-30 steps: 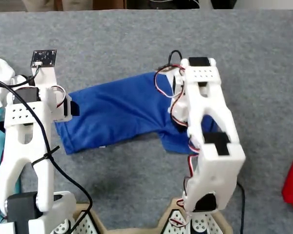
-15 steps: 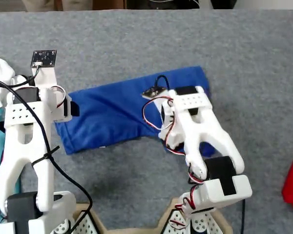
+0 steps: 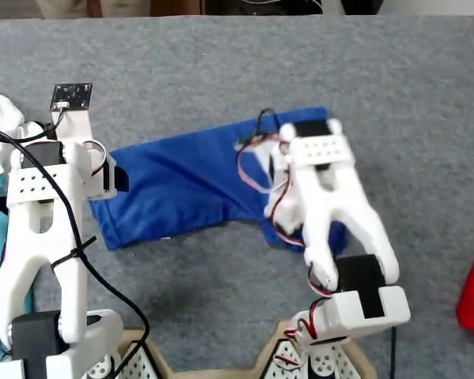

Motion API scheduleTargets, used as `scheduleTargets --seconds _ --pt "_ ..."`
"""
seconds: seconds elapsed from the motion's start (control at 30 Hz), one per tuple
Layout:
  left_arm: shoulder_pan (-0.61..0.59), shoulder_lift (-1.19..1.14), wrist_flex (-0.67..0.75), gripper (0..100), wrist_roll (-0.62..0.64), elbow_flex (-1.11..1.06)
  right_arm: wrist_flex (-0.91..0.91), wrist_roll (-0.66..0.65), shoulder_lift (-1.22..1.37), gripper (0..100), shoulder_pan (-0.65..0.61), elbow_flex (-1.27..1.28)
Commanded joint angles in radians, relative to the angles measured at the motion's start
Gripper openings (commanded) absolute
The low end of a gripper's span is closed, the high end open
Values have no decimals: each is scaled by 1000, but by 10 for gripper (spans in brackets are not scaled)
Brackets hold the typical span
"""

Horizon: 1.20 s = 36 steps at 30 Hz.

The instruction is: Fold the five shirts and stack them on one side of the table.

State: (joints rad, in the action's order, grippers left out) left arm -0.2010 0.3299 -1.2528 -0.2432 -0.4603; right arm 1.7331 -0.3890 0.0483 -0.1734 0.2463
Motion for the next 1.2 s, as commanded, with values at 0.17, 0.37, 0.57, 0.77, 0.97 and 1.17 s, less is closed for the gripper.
scheduleTargets --seconds 0.17,0.37,0.57,0.77,0.97,1.17 --pt "-5 4 -8 243 6 51 -161 -51 68 76 77 -140" --pt "-3 4 -8 243 6 51 -247 -51 282 73 81 -194" --pt "-3 4 -8 243 6 51 -132 -51 328 73 82 -231" --pt "-3 4 -6 243 6 51 -37 -51 272 72 82 -203" --pt "-6 4 -6 243 6 51 -37 -51 171 72 81 -76" --pt "-6 4 -8 243 6 51 -133 -51 79 72 93 8"
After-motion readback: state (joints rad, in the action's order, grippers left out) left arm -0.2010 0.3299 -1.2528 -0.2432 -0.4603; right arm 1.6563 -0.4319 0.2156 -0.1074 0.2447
